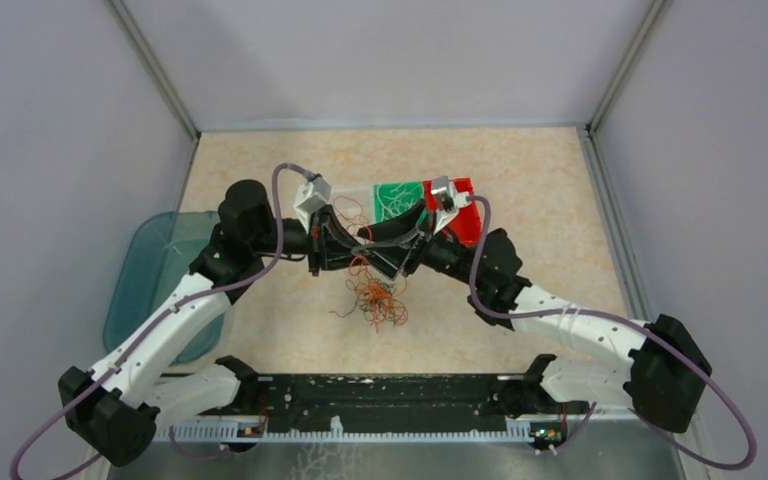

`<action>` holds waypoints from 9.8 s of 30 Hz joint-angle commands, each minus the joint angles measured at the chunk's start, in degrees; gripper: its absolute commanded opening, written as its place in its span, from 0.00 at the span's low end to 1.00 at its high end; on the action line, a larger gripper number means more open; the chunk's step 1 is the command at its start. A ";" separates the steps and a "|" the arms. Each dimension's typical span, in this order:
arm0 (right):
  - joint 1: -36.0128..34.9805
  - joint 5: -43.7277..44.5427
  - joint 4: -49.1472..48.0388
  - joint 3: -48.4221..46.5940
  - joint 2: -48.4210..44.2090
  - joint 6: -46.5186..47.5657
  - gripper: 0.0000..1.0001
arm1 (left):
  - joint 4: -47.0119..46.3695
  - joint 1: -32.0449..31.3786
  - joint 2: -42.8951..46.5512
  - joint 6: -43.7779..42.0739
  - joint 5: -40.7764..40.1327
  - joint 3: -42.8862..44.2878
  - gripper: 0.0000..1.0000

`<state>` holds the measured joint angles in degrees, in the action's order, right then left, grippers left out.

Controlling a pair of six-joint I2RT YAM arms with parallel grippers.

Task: Untangle the cables
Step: Untie the cable, then place the cable in the bin, then adjust the bin at the center of the board, then untie the cable.

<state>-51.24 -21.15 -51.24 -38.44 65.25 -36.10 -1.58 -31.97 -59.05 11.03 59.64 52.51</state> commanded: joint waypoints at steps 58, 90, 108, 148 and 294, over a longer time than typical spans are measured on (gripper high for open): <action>-0.61 6.07 -23.81 18.64 19.67 4.46 0.28 | 1.31 0.48 -4.41 -7.13 -7.51 29.86 0.00; -1.28 24.71 9.47 18.73 -3.38 13.07 0.61 | -4.87 0.59 -5.56 -27.37 -33.43 23.39 0.00; 4.05 36.86 26.08 18.36 -19.81 15.67 0.55 | -4.31 7.67 -18.56 -29.74 -34.69 10.93 0.00; 4.57 36.36 37.14 11.36 -21.35 16.77 0.50 | 2.80 4.16 -41.74 -64.59 -55.01 9.14 0.54; -3.78 20.67 20.48 1.96 -6.23 28.28 0.72 | 38.12 -2.80 -6.45 -58.13 -21.22 25.19 0.00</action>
<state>-54.59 0.91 -26.65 -31.31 57.34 -12.80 36.49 -34.39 -66.11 -47.53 32.86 73.76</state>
